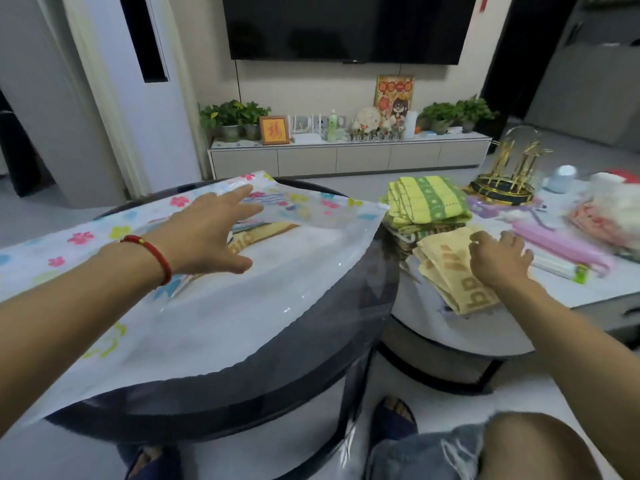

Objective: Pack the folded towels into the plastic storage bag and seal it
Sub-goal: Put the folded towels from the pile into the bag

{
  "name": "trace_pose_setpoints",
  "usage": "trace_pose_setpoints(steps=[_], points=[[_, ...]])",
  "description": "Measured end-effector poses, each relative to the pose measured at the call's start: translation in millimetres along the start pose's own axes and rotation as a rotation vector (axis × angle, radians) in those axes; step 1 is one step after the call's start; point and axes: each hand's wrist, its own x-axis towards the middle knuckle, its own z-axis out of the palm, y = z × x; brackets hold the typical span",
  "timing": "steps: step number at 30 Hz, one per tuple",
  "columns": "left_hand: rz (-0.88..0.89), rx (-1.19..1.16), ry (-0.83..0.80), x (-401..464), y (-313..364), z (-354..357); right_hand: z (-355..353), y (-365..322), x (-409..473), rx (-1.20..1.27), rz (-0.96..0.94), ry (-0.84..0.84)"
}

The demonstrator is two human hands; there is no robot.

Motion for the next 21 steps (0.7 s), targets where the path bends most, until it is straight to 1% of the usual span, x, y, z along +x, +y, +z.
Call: trace_pose_setpoints(steps=[2,4,6,8,10,12,13,15,17,21], points=[[-0.017,-0.016,0.012,0.4,1.7,5.1,1.4,21.4,14.2,-0.008,0.054,-0.16],[-0.035,-0.026,0.029,-4.0,0.7,7.8,1.5,32.3,23.1,-0.011,0.034,-0.217],[-0.056,-0.033,0.053,-13.6,-1.4,9.8,-1.6,33.7,27.1,-0.027,0.023,-0.142],[-0.077,-0.01,0.084,-27.2,-4.0,14.7,-9.2,28.0,24.9,-0.034,-0.053,-0.06],[-0.126,0.018,0.1,-45.0,-7.7,24.5,-18.7,19.2,22.5,0.089,-0.103,-0.107],[-0.188,0.02,0.095,-64.7,-9.6,36.3,-33.1,8.8,19.6,0.282,-0.082,-0.237],[-0.214,0.034,0.08,-74.2,-10.0,42.1,-42.0,3.0,15.6,0.41,-0.05,-0.335],[-0.269,0.066,0.027,-90.6,-11.6,50.4,-61.8,-9.8,0.2,0.664,-0.024,-0.584],[-0.296,0.053,-0.009,-100.7,-15.7,51.2,-78.7,-24.5,-20.1,0.821,-0.095,-0.773],[-0.205,-0.024,0.037,-101.5,-28.1,25.2,-102.5,-66.1,-72.6,1.087,-0.266,-1.053]])
